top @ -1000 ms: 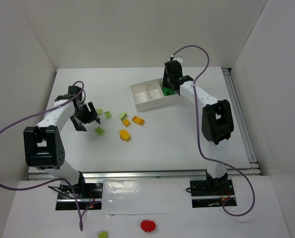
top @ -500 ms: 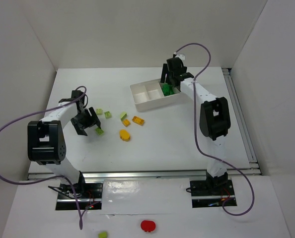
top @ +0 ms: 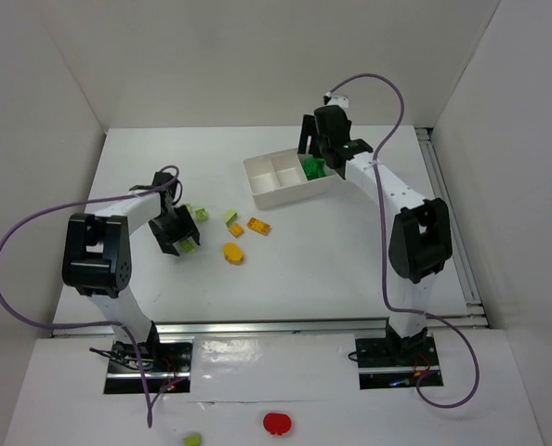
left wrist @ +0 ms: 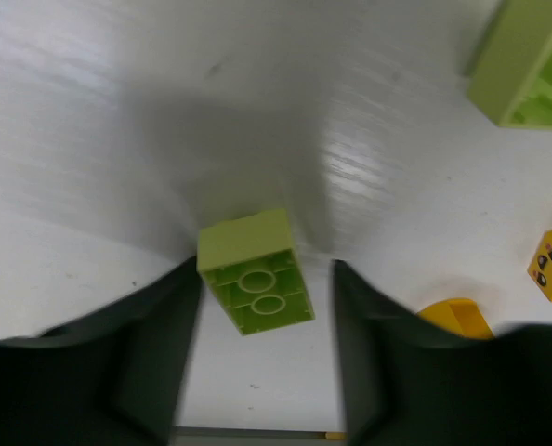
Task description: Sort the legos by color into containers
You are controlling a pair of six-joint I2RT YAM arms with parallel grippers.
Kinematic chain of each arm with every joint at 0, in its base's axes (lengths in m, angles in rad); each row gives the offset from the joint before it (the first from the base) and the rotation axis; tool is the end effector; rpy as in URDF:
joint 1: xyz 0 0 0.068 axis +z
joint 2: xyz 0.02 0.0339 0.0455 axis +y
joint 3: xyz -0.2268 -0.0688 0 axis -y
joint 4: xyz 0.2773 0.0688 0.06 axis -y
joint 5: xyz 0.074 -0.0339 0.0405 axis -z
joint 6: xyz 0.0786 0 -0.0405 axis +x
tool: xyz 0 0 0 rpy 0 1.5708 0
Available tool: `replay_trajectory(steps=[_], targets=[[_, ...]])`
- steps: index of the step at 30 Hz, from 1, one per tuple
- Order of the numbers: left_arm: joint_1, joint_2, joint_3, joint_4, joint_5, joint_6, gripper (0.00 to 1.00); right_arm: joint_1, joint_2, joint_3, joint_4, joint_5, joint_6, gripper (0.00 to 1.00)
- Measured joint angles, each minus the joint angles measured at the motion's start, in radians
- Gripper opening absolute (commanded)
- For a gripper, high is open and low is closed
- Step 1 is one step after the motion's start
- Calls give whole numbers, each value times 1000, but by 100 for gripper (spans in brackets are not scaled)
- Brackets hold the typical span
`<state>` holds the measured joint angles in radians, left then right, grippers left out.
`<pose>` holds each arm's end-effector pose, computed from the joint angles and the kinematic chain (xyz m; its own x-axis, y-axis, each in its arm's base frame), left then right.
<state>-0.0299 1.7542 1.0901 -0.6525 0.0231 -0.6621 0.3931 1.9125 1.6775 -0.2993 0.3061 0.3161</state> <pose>0.3549 -0.0124 0.0652 -0.7850 -0.5914 -0.1846 -0.5666 0.8058 -0.1722 0.4782 0.1726 0.2451 -0.4862 0.1193 -0.8657 0.0268 0.9922 0.1217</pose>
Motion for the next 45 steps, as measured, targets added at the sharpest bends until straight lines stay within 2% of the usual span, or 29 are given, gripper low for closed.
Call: replay_trajectory(steps=[3,4,5,9,15,18,23,26,29,30,31,33,34,38,40,42,45], targets=[[-13,11,12,-2,6,-11,38,6,-24,-29,-2,2,0,83],[-14,12,19,-5,10,-18,27,8,-29,-37,-5,6,0,83],[-16,12,34,-14,10,-19,26,9,-33,-46,-8,15,0,83],[-29,12,171,-72,12,-16,24,1,-55,-87,-26,37,-7,83],[-106,58,526,-103,26,9,24,-27,-158,-192,-56,39,-14,83],[-174,157,707,-111,61,11,26,-49,-215,-227,-74,46,-16,83],[-264,406,988,-105,126,9,27,-103,-304,-286,-92,43,-23,83],[-304,522,1098,-107,150,5,32,-134,-367,-348,-95,16,-26,83],[-334,600,1178,-106,154,0,49,-134,-406,-393,-107,-15,-26,83],[-339,611,1187,-105,155,0,54,-129,-410,-403,-109,-24,-26,83],[-343,619,1192,-105,156,0,64,-125,-414,-412,-110,-32,-26,83],[-344,621,1192,-109,156,-2,74,-118,-417,-434,-117,-42,-26,83],[-344,621,1192,-109,155,-1,75,-116,-417,-443,-121,-47,-26,83],[-343,615,1189,-95,184,5,75,-116,-417,-459,-146,-58,-26,83],[-342,579,1146,-82,190,13,70,-116,-417,-459,-148,-59,-26,83],[-342,494,1038,-79,166,33,69,-116,-417,-459,-151,-60,-26,83],[-341,310,848,-92,47,48,69,-116,-417,-459,-151,-64,-26,83]])
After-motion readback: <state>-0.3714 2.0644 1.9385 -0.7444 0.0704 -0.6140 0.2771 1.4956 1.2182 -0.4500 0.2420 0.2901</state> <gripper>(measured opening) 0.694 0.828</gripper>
